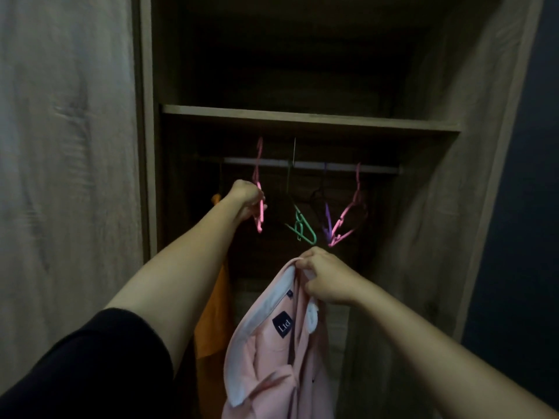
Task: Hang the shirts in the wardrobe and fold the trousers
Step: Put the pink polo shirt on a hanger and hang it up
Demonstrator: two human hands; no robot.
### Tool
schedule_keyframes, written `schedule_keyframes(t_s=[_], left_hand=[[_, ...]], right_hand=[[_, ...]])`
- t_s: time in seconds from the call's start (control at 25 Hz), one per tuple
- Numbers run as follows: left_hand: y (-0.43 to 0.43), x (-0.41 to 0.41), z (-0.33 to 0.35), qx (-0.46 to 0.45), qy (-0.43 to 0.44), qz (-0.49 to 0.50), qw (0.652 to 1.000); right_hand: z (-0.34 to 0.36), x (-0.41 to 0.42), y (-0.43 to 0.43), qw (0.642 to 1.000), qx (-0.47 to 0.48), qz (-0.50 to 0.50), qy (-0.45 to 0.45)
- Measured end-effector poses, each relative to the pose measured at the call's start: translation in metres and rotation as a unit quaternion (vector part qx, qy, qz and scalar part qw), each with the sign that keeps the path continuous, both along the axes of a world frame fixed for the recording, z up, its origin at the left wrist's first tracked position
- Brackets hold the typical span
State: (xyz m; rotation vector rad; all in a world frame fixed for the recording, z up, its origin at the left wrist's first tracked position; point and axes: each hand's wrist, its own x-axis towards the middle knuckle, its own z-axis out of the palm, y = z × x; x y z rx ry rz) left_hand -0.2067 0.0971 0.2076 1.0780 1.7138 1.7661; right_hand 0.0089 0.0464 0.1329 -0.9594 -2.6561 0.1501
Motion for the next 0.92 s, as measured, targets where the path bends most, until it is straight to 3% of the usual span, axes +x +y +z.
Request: schedule_keyframes(t_s=[0.08,0.2,0.4,0.64,0.92], left_hand=[[-0.018,0.013,-0.019,-0.042,0.025,0.040,0.998],[-0.076,0.026,-0.065,-0.062,0.166,0.146,0.973],[-0.188,-0.011,-0.140,-0.013,0.384,0.222,0.896],[-0.282,-0.089,-0.170,0.032,0.406,0.211,0.889],[-0.307,-0.066,-0.188,0.123,0.431,0.130,0.885]], right_hand=[[0.000,0.001,0.001,1.000,0.005,-0.009,0.006],[-0.010,-0.007,-0.002,0.999,-0.004,-0.032,0.031],[-0.043,-0.029,-0.005,0.997,-0.037,-0.062,0.024],[-0.037,-0.028,-0.004,0.994,-0.019,-0.097,0.047],[-0.025,-0.021,-0.024,0.994,0.026,-0.107,-0.025]])
